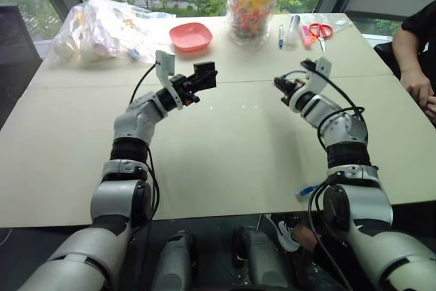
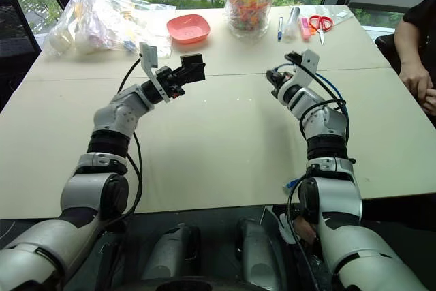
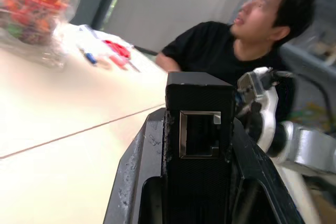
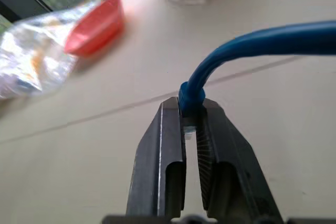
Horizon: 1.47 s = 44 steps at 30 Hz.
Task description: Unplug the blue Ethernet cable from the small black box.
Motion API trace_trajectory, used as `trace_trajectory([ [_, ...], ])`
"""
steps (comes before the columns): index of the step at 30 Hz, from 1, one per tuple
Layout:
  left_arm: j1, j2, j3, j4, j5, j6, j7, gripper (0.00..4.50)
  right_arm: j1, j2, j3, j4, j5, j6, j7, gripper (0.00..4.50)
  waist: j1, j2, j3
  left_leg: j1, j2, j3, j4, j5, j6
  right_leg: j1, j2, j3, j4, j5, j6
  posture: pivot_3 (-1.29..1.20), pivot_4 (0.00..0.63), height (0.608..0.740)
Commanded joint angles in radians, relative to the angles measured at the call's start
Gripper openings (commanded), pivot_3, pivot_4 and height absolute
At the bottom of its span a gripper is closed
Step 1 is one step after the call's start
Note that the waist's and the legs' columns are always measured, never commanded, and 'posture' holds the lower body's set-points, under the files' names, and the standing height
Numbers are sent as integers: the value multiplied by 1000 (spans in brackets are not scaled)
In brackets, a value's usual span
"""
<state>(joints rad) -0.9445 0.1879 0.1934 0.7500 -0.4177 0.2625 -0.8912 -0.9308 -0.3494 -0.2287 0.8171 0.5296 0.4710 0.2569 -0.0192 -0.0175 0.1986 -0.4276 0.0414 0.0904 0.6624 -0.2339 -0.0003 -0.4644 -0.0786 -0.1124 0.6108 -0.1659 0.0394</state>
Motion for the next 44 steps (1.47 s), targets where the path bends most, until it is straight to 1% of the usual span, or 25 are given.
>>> trace_trajectory([
  [1,-33,-28,-32,72,81,-186,55,560,-94,-16,17,163,-91,-130,69,1159,-1,0,0,0,0,2,0,0,0,0,0,0,0,0,0,0,150,740],
  [4,-60,-54,-48,154,129,-292,92,560,-126,-21,16,247,-137,-183,106,2686,0,0,0,0,1,3,0,0,0,-1,0,0,1,0,0,0,150,740],
  [7,-87,-73,-60,232,168,-376,124,560,-118,-22,21,234,-162,-169,139,4286,2,0,0,0,1,4,1,0,0,-1,-1,0,1,0,1,0,150,740],
  [8,-100,-80,-63,266,183,-404,143,560,-97,-19,31,190,-166,-142,159,4483,3,0,0,0,1,4,1,0,0,0,-1,0,1,0,1,0,150,740],
  [11,-136,-97,-80,366,238,-485,204,560,47,-4,87,-105,-150,7,211,4483,9,0,0,0,2,2,2,0,0,0,-2,0,0,-1,2,0,150,740],
  [13,-152,-114,-91,429,275,-525,248,560,211,11,142,-426,-105,148,213,4483,11,0,0,-1,2,-1,1,-1,1,0,-3,-1,0,-2,3,0,150,740],
  [15,-162,-129,-97,475,299,-545,278,560,331,33,158,-665,-62,242,188,4483,10,0,0,-2,2,-3,1,-2,3,0,-3,-1,0,-3,4,0,150,740],
  [17,-167,-141,-96,505,315,-552,301,560,396,59,139,-803,-33,289,148,4483,5,0,0,-2,2,-2,1,-3,4,0,-3,-1,0,-3,5,0,150,740],
  [20,-172,-151,-95,532,334,-551,329,560,439,86,107,-908,-14,324,102,4483,6,0,0,-2,2,-2,2,-3,4,-1,-3,-1,0,-3,4,0,150,740],
  [21,-172,-153,-94,538,339,-551,333,1603,446,92,97,-926,-7,331,91,4500,6,0,0,-2,2,-2,3,-3,4,-1,-3,-1,0,-2,4,0,150,740],
  [24,-175,-153,-89,543,342,-547,327,2752,452,94,78,-950,-3,343,67,4500,8,0,0,-1,3,-4,4,-3,3,1,-3,-3,0,-1,2,0,150,740],
  [26,-173,-145,-86,537,342,-548,316,3582,456,89,74,-959,0,339,70,4500,8,0,0,-1,3,-4,4,-3,3,1,-3,-4,0,-2,2,0,150,740],
  [27,-172,-139,-85,532,342,-546,306,4111,457,86,72,-962,1,337,74,4500,8,0,0,-1,3,-4,3,-3,3,1,-3,-4,-1,-2,2,0,150,740],
  [28,-170,-131,-85,528,342,-540,293,4474,459,84,71,-964,2,334,79,4500,7,0,0,-1,3,-4,3,-3,3,1,-3,-4,-1,-2,2,0,150,740],
  [31,-151,-82,-79,483,320,-515,195,4474,467,64,69,-973,3,317,111,4500,6,0,0,-2,3,-3,2,-3,4,0,-3,-3,-1,-2,2,0,150,740],
  [33,-117,-40,-68,400,281,-469,88,4474,483,47,63,-987,10,306,137,4500,6,0,0,-3,3,-3,2,-3,4,-1,-3,-3,-1,-2,2,0,150,740],
  [35,-63,-4,-64,264,225,-369,-21,4474,501,30,63,-1002,15,296,160,4500,4,0,0,-3,3,-3,2,-3,4,-1,-2,-3,-1,-2,2,0,150,740],
  [36,-24,15,-66,170,196,-301,-55,4474,513,20,66,-1010,14,290,172,4500,4,0,0,-3,3,-3,2,-3,4,-1,-3,-3,-1,-2,2,0,150,740],
  [37,41,50,-72,22,155,-192,-84,4474,533,4,71,-1025,13,283,189,4500,5,0,0,-2,3,-3,2,-3,4,-1,-2,-3,-1,-2,2,0,150,740],
  [38,119,95,-74,-148,106,-69,-102,4474,556,-10,71,-1044,17,281,208,4500,3,0,0,-2,3,-3,2,-3,3,-1,-2,-3,-1,-2,2,0,150,740],
  [40,243,162,-77,-402,40,113,-99,4474,590,-29,69,-1075,24,273,230,4500,-1,1,0,-2,4,-2,1,-3,3,-1,-2,-1,0,-2,2,0,150,740],
  [42,344,217,-78,-576,6,221,-79,4474,618,-41,63,-1106,33,262,245,4500,3,1,0,-2,4,-3,1,-3,3,-1,-2,-1,0,-2,2,0,150,740],
  [44,424,259,-58,-699,-34,311,-46,4474,641,-48,59,-1135,46,256,262,4500,7,1,0,-1,4,-3,2,-3,3,0,-1,-1,0,-3,2,0,150,740],
])
